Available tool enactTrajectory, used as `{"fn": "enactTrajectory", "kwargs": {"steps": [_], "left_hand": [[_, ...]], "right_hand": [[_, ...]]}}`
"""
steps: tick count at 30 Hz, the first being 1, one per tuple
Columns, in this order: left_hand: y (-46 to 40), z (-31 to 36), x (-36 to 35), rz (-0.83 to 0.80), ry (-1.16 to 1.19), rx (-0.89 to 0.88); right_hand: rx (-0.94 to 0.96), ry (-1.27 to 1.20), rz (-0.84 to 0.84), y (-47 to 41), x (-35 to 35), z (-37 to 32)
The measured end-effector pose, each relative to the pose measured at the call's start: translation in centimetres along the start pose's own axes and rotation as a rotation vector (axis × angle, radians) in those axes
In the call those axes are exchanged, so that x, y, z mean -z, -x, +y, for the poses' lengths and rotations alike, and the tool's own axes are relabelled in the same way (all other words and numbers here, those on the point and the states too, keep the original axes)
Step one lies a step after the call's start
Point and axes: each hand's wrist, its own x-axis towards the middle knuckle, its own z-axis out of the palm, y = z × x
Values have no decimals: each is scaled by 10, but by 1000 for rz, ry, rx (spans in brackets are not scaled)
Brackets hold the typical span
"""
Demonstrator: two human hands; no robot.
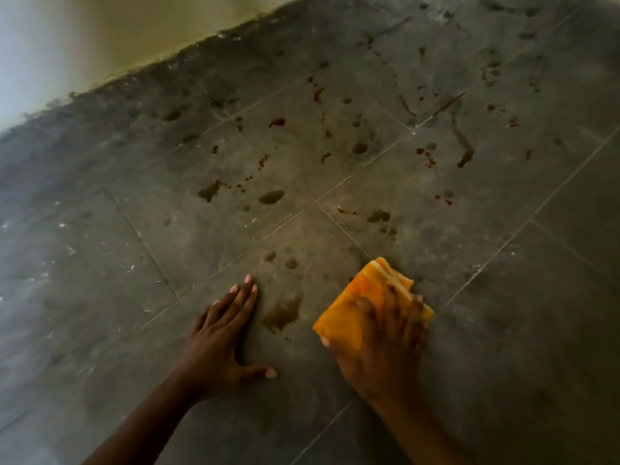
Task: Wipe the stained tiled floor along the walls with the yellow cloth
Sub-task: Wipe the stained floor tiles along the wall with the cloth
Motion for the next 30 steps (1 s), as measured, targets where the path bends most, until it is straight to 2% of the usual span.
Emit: {"fn": "enactTrajectory", "kwargs": {"steps": [2, 4, 6, 7, 8, 10, 13, 15, 17, 20, 21, 23, 26, 28, 30], "left_hand": [[1, -2, 1, 8, 22, -33], [1, -10, 5, 13, 221, -50], [0, -25, 15, 66, 412, 17], [-3, -29, 18, 101, 395, 46], [-5, -38, 22, 148, 302, 70], [-8, -52, 21, 225, 64, 80], [-10, -53, 13, 312, -104, 94], [-9, -51, 7, 374, -89, 137], [-7, -54, 4, 454, -46, 240], [-7, -61, -3, 503, -31, 315], [-8, -62, -5, 505, -27, 313], [-9, -67, -4, 515, 25, 310], [-9, -74, 8, 514, 120, 301], [-11, -74, 13, 507, 113, 275], [-16, -73, 12, 512, 58, 272]], "right_hand": [[-89, -14, 66, 2, -10, -9], [-234, -72, 149, -10, -11, -24], [-344, -198, 195, -25, -15, -51], [-348, -215, 203, -27, -18, -63], [-286, -212, 215, -28, -22, -80], [-45, -157, 196, -17, -34, -103], [200, -79, 158, 4, -44, -93], [167, -13, 189, 9, -42, -70], [8, -3, 213, -8, -36, -62], [-217, -103, 239, -59, -38, -101], [-204, -126, 223, -69, -40, -119], [-24, -82, 194, -60, -46, -143], [229, 8, 158, -7, -47, -122], [202, 62, 177, 5, -41, -81], [-35, 46, 222, -23, -37, -61]]}}
